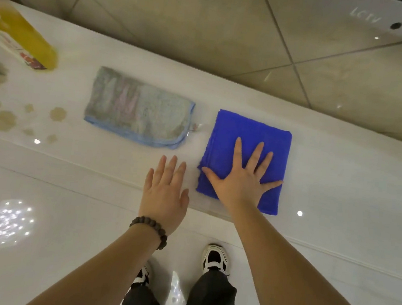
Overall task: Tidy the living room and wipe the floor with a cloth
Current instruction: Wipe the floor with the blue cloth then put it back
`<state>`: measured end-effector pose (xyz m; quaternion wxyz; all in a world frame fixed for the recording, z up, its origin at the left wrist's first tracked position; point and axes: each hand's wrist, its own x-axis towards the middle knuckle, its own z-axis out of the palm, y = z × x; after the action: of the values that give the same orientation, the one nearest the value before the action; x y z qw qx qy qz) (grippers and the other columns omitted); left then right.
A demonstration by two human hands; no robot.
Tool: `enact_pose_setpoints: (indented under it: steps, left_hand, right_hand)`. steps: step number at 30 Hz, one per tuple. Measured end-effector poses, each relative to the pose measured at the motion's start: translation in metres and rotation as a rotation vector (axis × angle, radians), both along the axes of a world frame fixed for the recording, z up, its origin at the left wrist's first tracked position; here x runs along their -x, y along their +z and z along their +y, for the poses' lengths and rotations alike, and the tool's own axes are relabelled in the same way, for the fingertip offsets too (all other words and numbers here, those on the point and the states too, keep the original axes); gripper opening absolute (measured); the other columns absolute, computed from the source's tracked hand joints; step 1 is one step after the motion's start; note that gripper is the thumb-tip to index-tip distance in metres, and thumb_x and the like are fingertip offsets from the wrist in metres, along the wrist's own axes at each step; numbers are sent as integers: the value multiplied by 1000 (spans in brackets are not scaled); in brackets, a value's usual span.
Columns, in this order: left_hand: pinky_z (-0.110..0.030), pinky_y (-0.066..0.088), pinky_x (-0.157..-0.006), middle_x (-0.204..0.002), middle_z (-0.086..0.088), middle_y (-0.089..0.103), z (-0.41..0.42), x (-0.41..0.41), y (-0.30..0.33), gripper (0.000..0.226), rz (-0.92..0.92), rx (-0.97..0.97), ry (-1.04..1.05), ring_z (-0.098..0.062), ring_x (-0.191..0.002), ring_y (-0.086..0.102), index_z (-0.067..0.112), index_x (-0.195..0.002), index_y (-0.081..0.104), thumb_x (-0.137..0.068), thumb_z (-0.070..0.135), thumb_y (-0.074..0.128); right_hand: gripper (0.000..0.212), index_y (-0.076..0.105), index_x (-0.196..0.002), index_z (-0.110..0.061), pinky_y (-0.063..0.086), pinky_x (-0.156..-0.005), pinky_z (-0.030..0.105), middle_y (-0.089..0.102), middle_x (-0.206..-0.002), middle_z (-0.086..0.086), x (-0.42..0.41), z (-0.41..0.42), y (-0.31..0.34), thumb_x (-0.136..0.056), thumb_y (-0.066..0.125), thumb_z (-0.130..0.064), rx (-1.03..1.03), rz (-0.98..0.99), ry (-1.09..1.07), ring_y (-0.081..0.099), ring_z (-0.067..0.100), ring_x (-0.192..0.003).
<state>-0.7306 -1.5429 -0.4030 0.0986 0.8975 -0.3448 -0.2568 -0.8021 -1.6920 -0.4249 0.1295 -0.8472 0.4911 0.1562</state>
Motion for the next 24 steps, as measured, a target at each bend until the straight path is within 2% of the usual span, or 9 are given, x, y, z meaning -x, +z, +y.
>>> enact_pose_setpoints:
  steps: [3, 6, 10, 12, 16, 20, 24]
  left_hand:
    - [-41, 0, -119, -161, -2, 8, 5, 1, -1, 59, 2, 37, 43, -21, -148, -5, 19, -152, 19, -98, 27, 42]
    - [-40, 0, -119, -161, -1, 8, 11, 2, -1, 59, 1, 30, 59, -20, -148, -6, 19, -152, 19, -98, 27, 41]
    - [-41, 1, -120, -161, -1, 6, 15, 3, 5, 58, -1, 3, 69, -20, -148, -7, 20, -152, 17, -99, 28, 40]
    - [-41, 1, -120, -161, -1, 7, 16, 2, 12, 59, -9, 9, 89, -20, -148, -7, 20, -152, 18, -98, 27, 40]
    - [-42, 3, -121, -161, -2, 8, 21, -2, 42, 58, -46, 17, 165, -20, -148, -5, 19, -152, 19, -98, 27, 41]
    - [-41, 3, -120, -161, -2, 9, 41, -7, 92, 59, -99, 2, 298, -21, -149, -2, 21, -152, 18, -99, 31, 40]
    - [-42, 6, -120, -161, -2, 12, 80, -7, 154, 60, -139, 9, 477, -21, -149, 2, 22, -153, 17, -98, 33, 40]
  right_hand:
    - [91, -14, -147, -38, 7, -104, 75, -15, -158, 7, 4, 0, -7, -79, 30, -80, 49, -29, 21, -13, 37, -144]
    - [73, 3, -150, -38, 9, -106, 71, -2, -160, 5, 17, -5, -10, -89, 35, -63, 84, -61, 71, -3, 34, -145]
    - [56, 35, -143, -30, 32, -99, 63, 30, -149, 9, 32, -23, -4, -91, 53, -41, 143, -72, 151, 24, 35, -136]
    - [49, 38, -139, -27, 38, -95, 56, 33, -145, 9, 34, -35, 6, -92, 53, -33, 123, -37, 218, 29, 35, -129]
    - [47, 42, -137, -24, 41, -93, 49, 35, -143, 10, 35, -44, 42, -92, 54, -30, 97, -88, 270, 34, 34, -126]
    - [51, 56, -127, -20, 48, -81, 50, 51, -129, 14, 33, -16, 102, -78, 73, -24, 131, -242, 427, 50, 39, -112]
    - [59, 59, -122, -20, 52, -73, 46, 57, -120, 13, 21, 27, 169, -67, 82, -22, 122, -339, 610, 57, 36, -103]
